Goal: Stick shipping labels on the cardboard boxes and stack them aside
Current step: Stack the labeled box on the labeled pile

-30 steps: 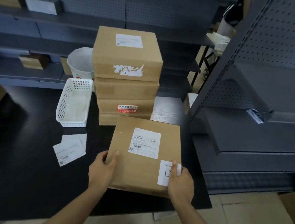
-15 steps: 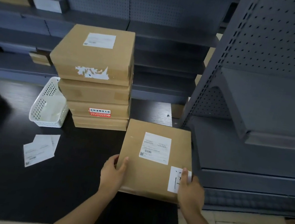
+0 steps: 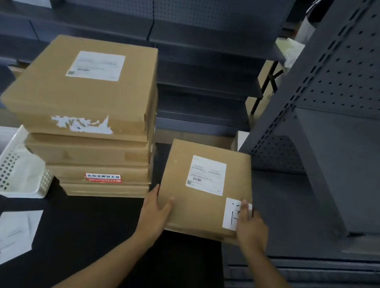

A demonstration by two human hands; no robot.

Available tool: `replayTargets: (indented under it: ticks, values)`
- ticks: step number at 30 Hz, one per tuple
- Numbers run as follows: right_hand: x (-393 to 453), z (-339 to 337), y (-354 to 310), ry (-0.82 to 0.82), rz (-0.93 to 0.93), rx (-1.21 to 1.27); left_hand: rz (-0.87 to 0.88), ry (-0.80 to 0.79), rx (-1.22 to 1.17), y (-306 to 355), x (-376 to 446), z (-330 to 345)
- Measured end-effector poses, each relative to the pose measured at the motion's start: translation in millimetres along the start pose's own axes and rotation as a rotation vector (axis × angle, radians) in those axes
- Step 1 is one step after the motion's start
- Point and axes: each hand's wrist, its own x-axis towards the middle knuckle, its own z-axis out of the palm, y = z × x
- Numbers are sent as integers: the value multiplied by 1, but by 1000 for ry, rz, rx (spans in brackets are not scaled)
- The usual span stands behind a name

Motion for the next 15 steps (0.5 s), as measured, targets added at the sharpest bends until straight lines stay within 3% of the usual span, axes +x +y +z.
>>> replayTargets:
  ticks: [15]
  values:
    - [94,50,-19,-232,-41,-81,-79,120,67,-16,70,28]
